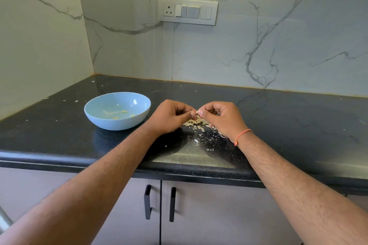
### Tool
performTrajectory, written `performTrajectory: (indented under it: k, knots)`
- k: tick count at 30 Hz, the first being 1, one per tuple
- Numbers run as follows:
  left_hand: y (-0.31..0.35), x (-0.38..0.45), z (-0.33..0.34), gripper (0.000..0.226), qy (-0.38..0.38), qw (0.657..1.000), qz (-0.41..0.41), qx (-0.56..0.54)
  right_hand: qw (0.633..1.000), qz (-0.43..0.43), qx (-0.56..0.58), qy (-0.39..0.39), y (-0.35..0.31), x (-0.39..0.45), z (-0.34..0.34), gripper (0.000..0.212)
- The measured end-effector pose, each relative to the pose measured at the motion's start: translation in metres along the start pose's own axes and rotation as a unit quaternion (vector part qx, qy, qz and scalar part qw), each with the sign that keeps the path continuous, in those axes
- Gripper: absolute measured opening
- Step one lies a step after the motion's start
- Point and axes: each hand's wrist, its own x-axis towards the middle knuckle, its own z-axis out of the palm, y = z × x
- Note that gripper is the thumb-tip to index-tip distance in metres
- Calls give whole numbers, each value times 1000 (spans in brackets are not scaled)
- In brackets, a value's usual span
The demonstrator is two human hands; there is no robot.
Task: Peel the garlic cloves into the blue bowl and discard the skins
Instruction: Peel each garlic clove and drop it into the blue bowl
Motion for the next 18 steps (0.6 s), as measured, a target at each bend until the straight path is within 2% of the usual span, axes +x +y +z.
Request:
performTrajectory:
  k: [10, 18]
  knots:
    - [1, -2, -1, 11, 5, 998, -19, -51, 998, -37, -56, 21, 1, -2, 1, 8]
    - [0, -3, -1, 10, 2, 1000, 7, -26, 995, -51, -75, 47, -1, -5, 2, 5]
